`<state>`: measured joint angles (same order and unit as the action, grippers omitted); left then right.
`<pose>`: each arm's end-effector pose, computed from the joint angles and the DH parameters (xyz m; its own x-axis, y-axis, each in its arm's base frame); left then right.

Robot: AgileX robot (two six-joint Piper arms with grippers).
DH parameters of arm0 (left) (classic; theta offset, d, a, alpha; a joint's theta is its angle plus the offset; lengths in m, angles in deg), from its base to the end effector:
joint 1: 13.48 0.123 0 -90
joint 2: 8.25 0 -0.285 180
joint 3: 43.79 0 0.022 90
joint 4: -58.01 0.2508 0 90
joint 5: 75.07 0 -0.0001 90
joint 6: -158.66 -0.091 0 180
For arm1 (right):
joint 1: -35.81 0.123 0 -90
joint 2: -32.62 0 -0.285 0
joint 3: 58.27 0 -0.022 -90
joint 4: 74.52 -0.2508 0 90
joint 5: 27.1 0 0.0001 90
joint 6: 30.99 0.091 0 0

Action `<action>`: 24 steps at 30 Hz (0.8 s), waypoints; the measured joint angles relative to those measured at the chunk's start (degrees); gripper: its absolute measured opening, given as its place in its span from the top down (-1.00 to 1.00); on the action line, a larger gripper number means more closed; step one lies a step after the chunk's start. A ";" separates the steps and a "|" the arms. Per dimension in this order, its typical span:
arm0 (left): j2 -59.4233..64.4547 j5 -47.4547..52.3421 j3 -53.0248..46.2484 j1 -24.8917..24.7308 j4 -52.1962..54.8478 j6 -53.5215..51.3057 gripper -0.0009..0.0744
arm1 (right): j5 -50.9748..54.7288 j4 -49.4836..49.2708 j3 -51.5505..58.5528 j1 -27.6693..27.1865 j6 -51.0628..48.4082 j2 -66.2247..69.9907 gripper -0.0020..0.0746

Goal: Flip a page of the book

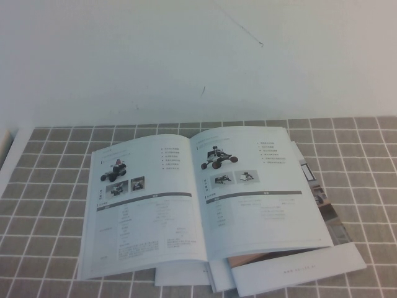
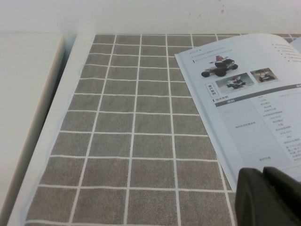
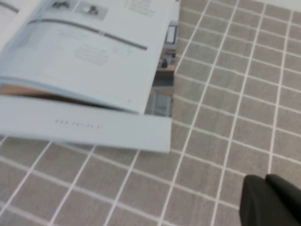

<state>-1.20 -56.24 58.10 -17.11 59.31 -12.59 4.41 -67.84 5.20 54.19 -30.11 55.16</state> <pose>0.0534 -0.0027 0.1790 -0.2465 -0.1155 -0.9622 0.0242 0.9918 -0.1252 0.0644 0.0156 0.2298 -0.4122 -0.2254 -0.8828 -0.2992 0.9487 -0.1025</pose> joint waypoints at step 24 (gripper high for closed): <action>-0.04 0.00 0.00 -0.09 0.20 0.50 0.99 | -11.85 -4.62 15.03 -19.85 -2.49 -14.76 0.95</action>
<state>-1.24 -56.24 58.10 -17.20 59.51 -12.09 -7.44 -72.46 20.22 34.35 -32.60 40.40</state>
